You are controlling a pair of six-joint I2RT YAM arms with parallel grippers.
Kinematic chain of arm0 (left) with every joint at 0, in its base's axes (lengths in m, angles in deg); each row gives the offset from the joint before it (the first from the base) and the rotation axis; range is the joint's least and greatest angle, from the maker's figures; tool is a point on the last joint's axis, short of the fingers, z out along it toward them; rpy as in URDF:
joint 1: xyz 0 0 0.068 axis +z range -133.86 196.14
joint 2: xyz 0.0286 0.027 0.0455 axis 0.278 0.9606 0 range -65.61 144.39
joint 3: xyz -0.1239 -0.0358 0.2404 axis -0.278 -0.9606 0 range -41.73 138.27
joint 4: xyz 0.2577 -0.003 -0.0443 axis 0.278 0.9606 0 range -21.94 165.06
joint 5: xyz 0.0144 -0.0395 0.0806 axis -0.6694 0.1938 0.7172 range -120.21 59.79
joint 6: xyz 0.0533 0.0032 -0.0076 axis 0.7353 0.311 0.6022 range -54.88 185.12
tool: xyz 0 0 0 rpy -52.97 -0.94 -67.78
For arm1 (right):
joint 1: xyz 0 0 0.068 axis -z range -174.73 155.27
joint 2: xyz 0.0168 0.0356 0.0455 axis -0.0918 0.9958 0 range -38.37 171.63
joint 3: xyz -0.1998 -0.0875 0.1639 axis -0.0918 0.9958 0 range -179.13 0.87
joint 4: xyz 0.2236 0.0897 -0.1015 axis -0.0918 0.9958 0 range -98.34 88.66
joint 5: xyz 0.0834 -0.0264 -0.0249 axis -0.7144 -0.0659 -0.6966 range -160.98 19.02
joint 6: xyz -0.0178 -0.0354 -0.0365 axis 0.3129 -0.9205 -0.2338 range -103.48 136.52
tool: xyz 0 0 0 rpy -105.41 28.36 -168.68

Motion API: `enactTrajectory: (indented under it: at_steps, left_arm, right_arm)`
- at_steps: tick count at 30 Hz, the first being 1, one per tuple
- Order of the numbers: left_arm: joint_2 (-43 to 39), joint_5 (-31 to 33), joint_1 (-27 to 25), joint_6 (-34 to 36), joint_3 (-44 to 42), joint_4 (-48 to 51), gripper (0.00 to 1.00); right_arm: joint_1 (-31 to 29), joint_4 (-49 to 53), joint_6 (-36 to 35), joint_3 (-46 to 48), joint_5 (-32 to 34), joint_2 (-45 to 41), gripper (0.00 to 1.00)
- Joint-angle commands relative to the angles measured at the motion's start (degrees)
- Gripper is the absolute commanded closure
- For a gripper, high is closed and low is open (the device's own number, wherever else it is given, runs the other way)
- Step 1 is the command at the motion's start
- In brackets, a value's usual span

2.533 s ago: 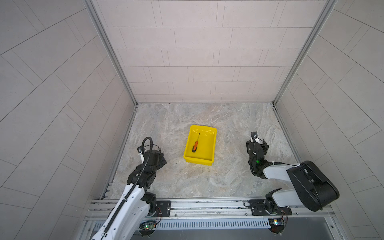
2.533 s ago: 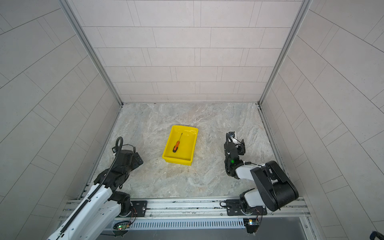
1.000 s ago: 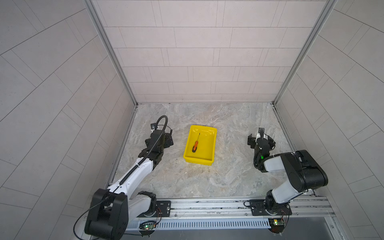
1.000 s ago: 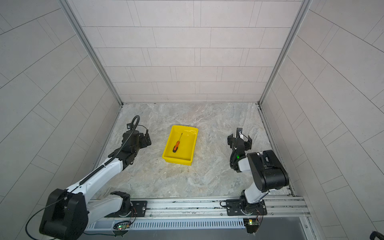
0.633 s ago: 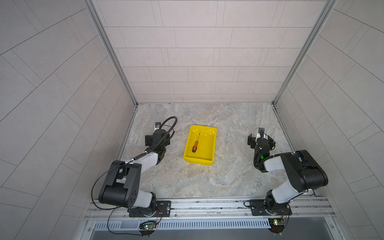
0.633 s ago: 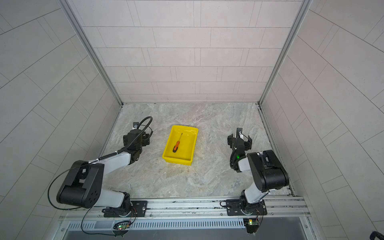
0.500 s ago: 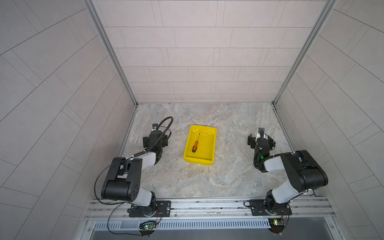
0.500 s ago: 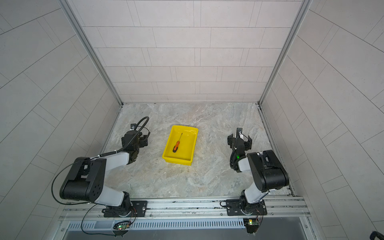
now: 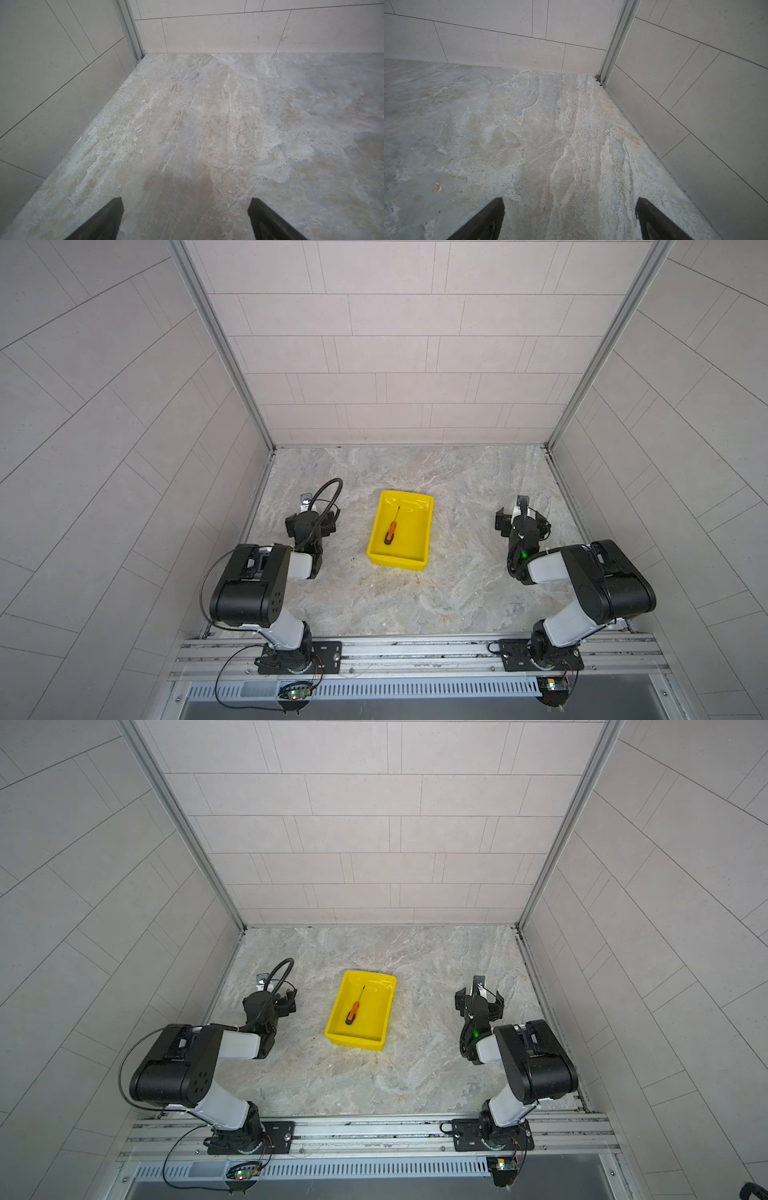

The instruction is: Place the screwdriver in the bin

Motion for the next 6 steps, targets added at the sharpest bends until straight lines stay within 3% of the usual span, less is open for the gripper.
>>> enactTrajectory:
  at_steps: [1, 6]
  left_arm:
    - [0.13, -0.61, -0.21, 0.62, -0.02, -3.02, 0.00]
    - [0.12, -0.74, -0.21, 0.62, 0.02, -2.98, 0.00]
  right_arm:
    - [-0.15, -0.19, -0.51, -0.79, 0.17, 0.60, 0.01]
    - [-0.19, -0.30, -0.42, -0.65, 0.17, 0.47, 0.01]
